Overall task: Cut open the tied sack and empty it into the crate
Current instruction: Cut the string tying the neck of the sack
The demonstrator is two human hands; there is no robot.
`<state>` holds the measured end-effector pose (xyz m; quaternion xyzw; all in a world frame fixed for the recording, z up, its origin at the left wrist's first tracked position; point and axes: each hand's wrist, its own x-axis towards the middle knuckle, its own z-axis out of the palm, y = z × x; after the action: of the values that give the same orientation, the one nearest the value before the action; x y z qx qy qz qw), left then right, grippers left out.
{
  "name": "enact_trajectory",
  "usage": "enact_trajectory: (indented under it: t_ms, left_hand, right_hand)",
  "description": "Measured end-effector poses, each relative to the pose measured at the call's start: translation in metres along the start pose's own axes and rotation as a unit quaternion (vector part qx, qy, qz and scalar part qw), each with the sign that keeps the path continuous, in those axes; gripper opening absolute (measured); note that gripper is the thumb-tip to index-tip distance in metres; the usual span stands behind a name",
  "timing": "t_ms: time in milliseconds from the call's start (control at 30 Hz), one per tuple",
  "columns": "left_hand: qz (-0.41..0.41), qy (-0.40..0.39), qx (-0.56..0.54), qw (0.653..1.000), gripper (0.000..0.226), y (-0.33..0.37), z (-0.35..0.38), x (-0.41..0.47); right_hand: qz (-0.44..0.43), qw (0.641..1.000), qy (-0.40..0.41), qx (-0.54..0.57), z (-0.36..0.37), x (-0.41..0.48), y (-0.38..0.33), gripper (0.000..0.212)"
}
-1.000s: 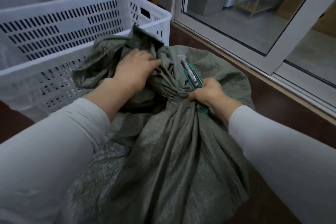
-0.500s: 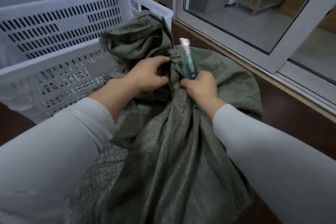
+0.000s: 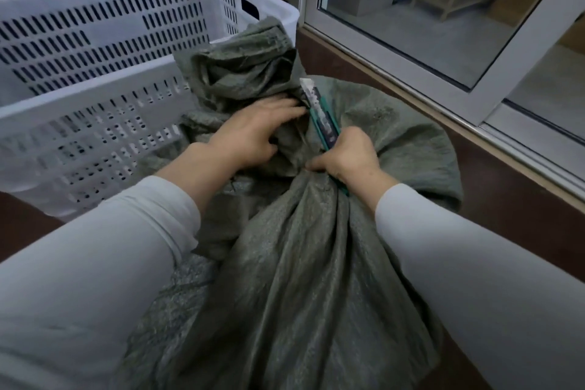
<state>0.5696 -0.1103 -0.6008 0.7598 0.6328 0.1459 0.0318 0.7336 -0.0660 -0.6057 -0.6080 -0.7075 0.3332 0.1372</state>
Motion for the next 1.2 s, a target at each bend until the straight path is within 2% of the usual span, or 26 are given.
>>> enact_trajectory:
  t_ms: [67,133,200,267,333,400,467,533,567,633,700,800,867,933,1000,1033,1100,1200]
  left_hand:
    - [0.058,0.166,0.093,0.98,0.043,-0.001,0.003,-0.002]
    - [0.06,0.299,0.168,0.937,0.016,0.002,0.003,-0.004]
    - [0.052,0.327,0.149,0.932,0.007,0.006,0.001,-0.002]
    - [0.042,0.264,0.089,0.959,0.023,0.006,0.004,0.003]
    - [-0.005,0.118,0.048,0.992,0.067,0.01,0.008,0.004]
    - [-0.055,-0.036,0.054,0.996,0.102,0.014,0.013,0.005]
    - [-0.071,-0.104,0.088,0.988,0.111,0.017,0.017,0.007]
    - [-0.077,-0.115,0.1,0.985,0.107,0.021,0.021,0.009]
    - [-0.078,-0.113,0.099,0.986,0.105,0.023,0.021,0.012]
    - [-0.074,-0.107,0.096,0.987,0.101,0.027,0.024,0.019]
    - [-0.062,-0.103,0.081,0.989,0.098,0.033,0.024,0.026]
    - [-0.05,-0.106,0.023,0.993,0.103,0.034,0.025,0.03]
    - [-0.021,-0.098,-0.033,0.994,0.107,0.028,0.02,0.024]
    - [0.012,-0.023,-0.099,0.995,0.081,0.023,0.012,0.011]
    - [-0.029,0.083,-0.145,0.986,0.037,0.019,0.002,0.0]
    - [-0.07,0.096,-0.162,0.98,0.02,0.018,-0.003,-0.003]
    - [-0.129,0.012,-0.159,0.979,0.016,0.021,-0.007,-0.007]
    - [-0.132,-0.154,-0.095,0.974,0.022,0.024,0.009,-0.009]
  right_hand:
    - [0.018,0.998,0.012,0.055,0.001,0.006,0.007,0.048]
    - [0.048,0.985,0.02,0.165,0.0,0.01,0.01,0.043]
    - [0.085,0.964,0.011,0.253,-0.005,0.01,0.012,0.036]
    - [0.115,0.948,-0.006,0.297,-0.015,0.007,0.014,0.028]
    - [0.135,0.931,-0.022,0.337,-0.025,0.005,0.016,0.025]
    - [0.148,0.92,-0.037,0.36,-0.032,0.004,0.02,0.03]
    - [0.146,0.926,-0.024,0.347,-0.036,0.008,0.025,0.042]
    - [0.114,0.953,0.048,0.276,-0.04,0.011,0.025,0.049]
    - [0.078,0.961,0.105,0.242,-0.042,0.013,0.023,0.045]
    - [0.002,0.956,0.172,0.237,-0.046,0.011,0.016,0.035]
    - [-0.034,0.95,0.126,0.284,-0.045,0.006,0.005,0.031]
    - [0.044,0.926,-0.051,0.371,-0.035,0.007,0.001,0.021]
    - [0.08,0.928,-0.081,0.355,-0.028,0.011,0.012,0.032]
    - [0.081,0.946,-0.081,0.304,-0.025,0.011,0.022,0.04]
    - [0.074,0.956,-0.08,0.272,-0.025,0.009,0.028,0.033]
    - [0.074,0.96,-0.079,0.26,-0.026,0.008,0.029,0.034]
    - [0.067,0.966,-0.073,0.239,-0.026,0.008,0.03,0.035]
    - [0.052,0.975,-0.081,0.202,-0.026,0.007,0.031,0.037]
